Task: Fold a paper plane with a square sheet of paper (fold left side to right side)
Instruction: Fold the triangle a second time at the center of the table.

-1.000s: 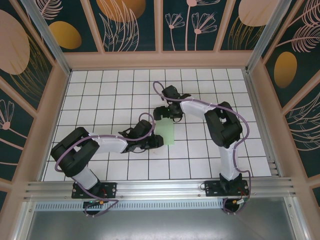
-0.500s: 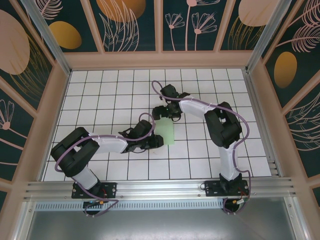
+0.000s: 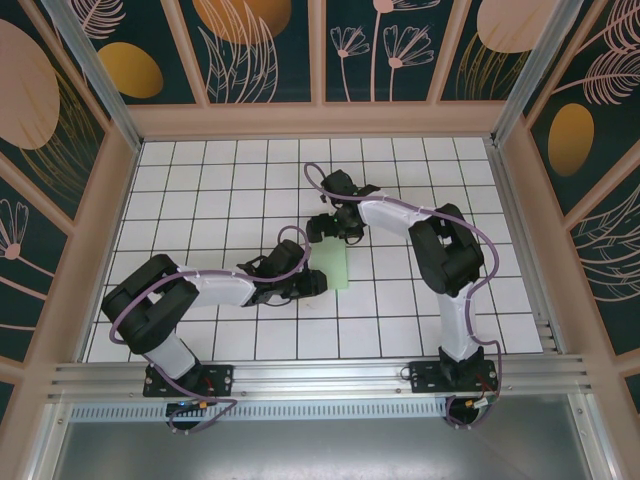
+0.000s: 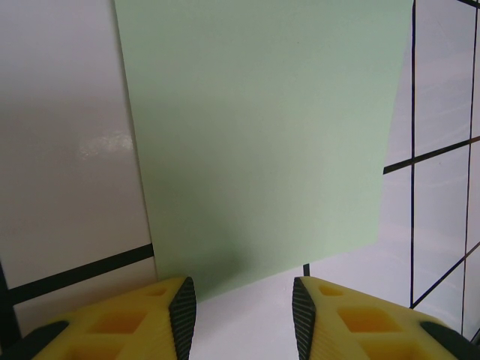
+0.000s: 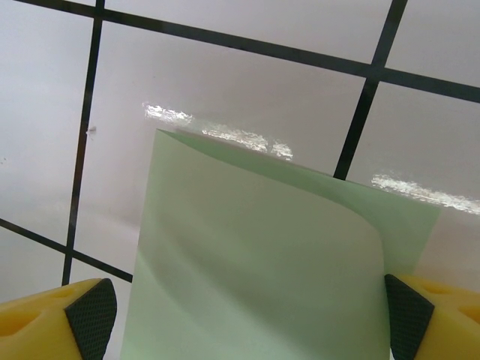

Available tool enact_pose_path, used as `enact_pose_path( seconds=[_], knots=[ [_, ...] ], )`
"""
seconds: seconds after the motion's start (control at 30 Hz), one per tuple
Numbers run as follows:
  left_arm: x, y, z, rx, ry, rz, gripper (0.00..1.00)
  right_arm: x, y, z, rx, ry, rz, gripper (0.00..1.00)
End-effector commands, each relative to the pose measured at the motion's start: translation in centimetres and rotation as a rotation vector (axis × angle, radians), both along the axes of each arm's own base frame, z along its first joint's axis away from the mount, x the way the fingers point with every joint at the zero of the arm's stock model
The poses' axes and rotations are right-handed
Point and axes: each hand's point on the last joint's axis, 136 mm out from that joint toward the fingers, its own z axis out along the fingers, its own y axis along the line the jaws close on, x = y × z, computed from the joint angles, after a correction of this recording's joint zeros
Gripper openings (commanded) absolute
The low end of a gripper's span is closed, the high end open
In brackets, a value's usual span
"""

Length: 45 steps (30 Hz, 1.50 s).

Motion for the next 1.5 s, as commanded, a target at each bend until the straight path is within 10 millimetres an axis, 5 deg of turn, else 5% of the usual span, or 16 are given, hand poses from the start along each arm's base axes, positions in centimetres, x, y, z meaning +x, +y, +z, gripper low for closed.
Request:
enact_pose_path(
  seconds=[0.0, 1.47],
  knots=[
    [-0.5, 0.4, -1.8, 0.056, 0.007, -0.018, 0.43, 0.7, 0.0, 3.5, 0.009, -0.072, 0.008, 0.93],
    [-0.5, 0.3, -2.1, 0.058, 0.012, -0.020, 0.43, -0.3, 0.9, 5.6, 0.124, -0.070, -0.001, 0.93]
  ],
)
